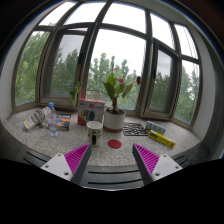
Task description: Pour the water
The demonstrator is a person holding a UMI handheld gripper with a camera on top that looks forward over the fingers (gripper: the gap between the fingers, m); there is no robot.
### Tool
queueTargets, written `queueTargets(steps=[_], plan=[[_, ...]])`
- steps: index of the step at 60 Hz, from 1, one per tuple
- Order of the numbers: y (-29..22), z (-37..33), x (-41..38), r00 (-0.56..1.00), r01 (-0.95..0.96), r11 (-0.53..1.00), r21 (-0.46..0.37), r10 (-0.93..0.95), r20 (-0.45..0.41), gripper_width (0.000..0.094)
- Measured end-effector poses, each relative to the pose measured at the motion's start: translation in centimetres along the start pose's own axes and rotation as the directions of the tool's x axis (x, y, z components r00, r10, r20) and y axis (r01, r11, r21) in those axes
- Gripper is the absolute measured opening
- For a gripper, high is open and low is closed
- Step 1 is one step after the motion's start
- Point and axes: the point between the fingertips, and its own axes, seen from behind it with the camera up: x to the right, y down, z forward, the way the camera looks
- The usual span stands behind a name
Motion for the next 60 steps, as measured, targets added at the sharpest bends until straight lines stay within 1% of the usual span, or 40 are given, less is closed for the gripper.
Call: queueTargets(steps=[7, 15, 25, 30, 36, 44, 49, 54, 60], plan=[[0.8, 0.1, -0.6, 1.0, 0.005, 1.0, -0.014, -0.005, -0.026, 0.0855], [3.5, 0.0, -3.5, 1.0, 0.0, 0.998, -0.067, -0.002, -0.024, 0.0854], [8.4, 0.1, -11.4, 0.999, -0.008, 0.991, -0.135, 0.015, 0.047, 0.0858], [9.0, 1.2, -16.9, 0.993, -0.025, 0.991, -0.134, 0.04, 0.108, 0.0854], [7.8, 3.9, -23.9, 0.98, -0.051, 0.993, -0.103, 0.07, 0.185, 0.0856], [4.1, 9.2, -31.7, 0.956, -0.089, 0.995, -0.037, 0.096, 0.276, 0.0856], [1.6, 13.8, -34.8, 0.956, -0.076, 0.997, 0.007, 0.071, 0.284, 0.0855], [-1.3, 18.9, -36.7, 0.96, -0.086, 0.995, 0.052, 0.069, 0.273, 0.0854], [-3.3, 24.4, -37.7, 0.968, -0.105, 0.992, 0.063, 0.087, 0.236, 0.0852]])
